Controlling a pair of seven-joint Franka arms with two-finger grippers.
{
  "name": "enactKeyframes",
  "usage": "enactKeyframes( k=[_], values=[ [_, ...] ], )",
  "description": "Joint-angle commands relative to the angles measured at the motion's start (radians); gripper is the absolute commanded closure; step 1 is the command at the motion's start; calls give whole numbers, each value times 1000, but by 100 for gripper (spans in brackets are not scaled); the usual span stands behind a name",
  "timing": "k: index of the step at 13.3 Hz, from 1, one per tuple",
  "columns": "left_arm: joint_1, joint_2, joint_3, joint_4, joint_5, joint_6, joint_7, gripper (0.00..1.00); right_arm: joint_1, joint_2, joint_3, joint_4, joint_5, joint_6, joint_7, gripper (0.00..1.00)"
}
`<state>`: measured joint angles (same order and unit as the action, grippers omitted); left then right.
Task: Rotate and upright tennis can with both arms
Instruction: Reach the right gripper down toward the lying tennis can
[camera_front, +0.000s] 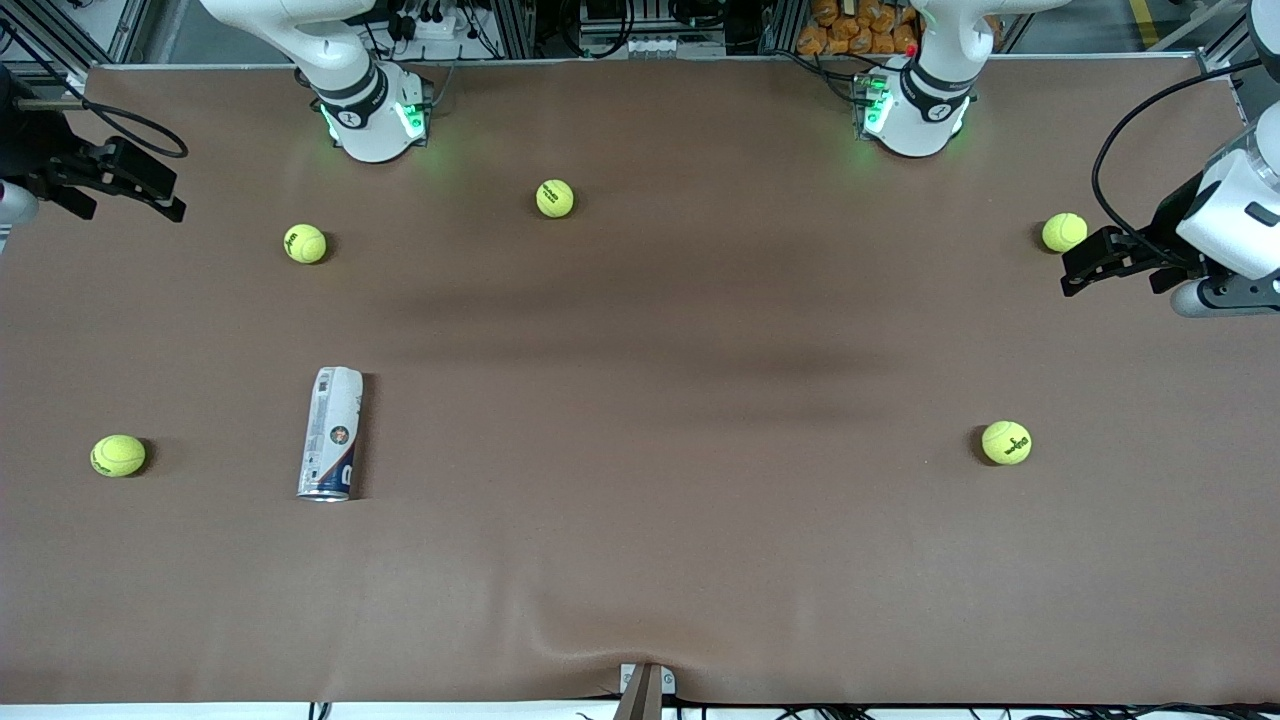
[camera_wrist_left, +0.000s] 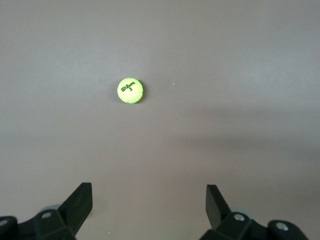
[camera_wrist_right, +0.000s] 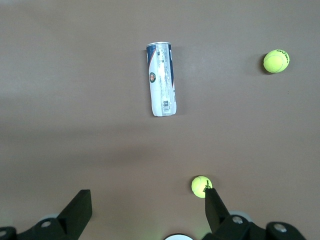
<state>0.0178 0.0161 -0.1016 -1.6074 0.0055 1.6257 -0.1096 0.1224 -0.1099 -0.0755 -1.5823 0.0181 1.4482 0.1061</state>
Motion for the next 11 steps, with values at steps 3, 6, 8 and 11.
enactKeyframes(
  k=[3,6,8,11],
  values=[
    [1,7,2,23,-18,-21,16,0,-6,-19,8,-2,-6,-15,-12,0],
    [5,7,2,24,-47,-21,13,0,-6,-11,8,-10,-7,-15,-12,0],
    [13,13,2,23,-55,-21,16,0,-7,2,6,-53,-9,-12,-12,0],
    [11,15,10,23,-47,-21,18,0,-7,73,6,-123,-32,49,-12,0]
  ],
)
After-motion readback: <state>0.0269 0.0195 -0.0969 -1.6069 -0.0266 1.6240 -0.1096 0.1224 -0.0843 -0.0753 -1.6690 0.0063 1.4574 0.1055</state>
